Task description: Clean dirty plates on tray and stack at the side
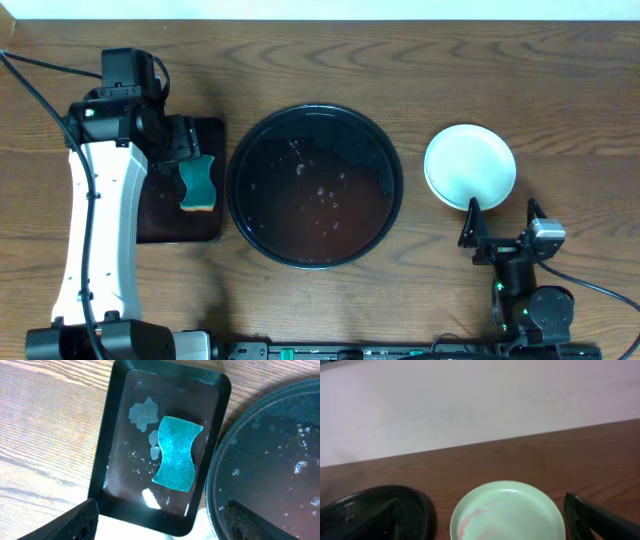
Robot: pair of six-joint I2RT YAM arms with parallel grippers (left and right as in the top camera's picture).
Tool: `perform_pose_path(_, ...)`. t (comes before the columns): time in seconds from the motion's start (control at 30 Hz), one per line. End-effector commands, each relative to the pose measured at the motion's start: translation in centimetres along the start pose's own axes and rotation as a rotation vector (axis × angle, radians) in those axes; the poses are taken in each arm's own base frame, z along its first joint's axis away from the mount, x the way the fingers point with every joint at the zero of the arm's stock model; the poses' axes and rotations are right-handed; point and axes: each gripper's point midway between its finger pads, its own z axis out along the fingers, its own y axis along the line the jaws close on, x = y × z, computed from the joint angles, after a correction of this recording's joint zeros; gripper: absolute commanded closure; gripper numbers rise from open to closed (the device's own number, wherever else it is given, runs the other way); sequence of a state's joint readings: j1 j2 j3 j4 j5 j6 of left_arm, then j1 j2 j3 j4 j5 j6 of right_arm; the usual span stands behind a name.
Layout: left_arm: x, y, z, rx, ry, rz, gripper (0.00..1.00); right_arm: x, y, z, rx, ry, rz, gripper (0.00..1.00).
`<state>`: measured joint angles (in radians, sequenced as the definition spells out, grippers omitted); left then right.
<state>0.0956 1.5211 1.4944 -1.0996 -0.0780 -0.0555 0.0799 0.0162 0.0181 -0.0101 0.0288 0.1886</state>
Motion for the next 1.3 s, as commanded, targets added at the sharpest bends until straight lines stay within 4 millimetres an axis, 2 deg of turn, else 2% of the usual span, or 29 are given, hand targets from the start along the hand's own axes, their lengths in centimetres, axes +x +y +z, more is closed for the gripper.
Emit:
perform_pose_path(0.0,-0.2,0.0,-0.1,-0.001,-0.001,-0.007,0.2,0.4,0.1,0.0,-0.012,0.006,-0.011,0.01)
perform_pose_path(0.1,-0.2,0.0,-0.1,0.0,-0.001,-0.007,0.19,0.8,0.2,0.0,-0.019,0.022,-0.011,0.01)
perform_pose_path(0.2,-0.2,0.0,-0.1,-0.001,-0.001,-0.007,0.2,2.1,0.2,-0.1,-0.027,0.074,-0.01,0.01)
perform_pose_path(1.17,-0.2,0.3,-0.1,-0.02,-0.004,-0.008,0.19,2.1,0.4,-0.1,-0.033,0.075,-0.01,0.01)
perform_pose_path(1.27,0.1,-0.1,-0.1,0.009,-0.003,-0.025,0.2,2.1,0.4,-0.1,-0.034,0.075,-0.01,0.01)
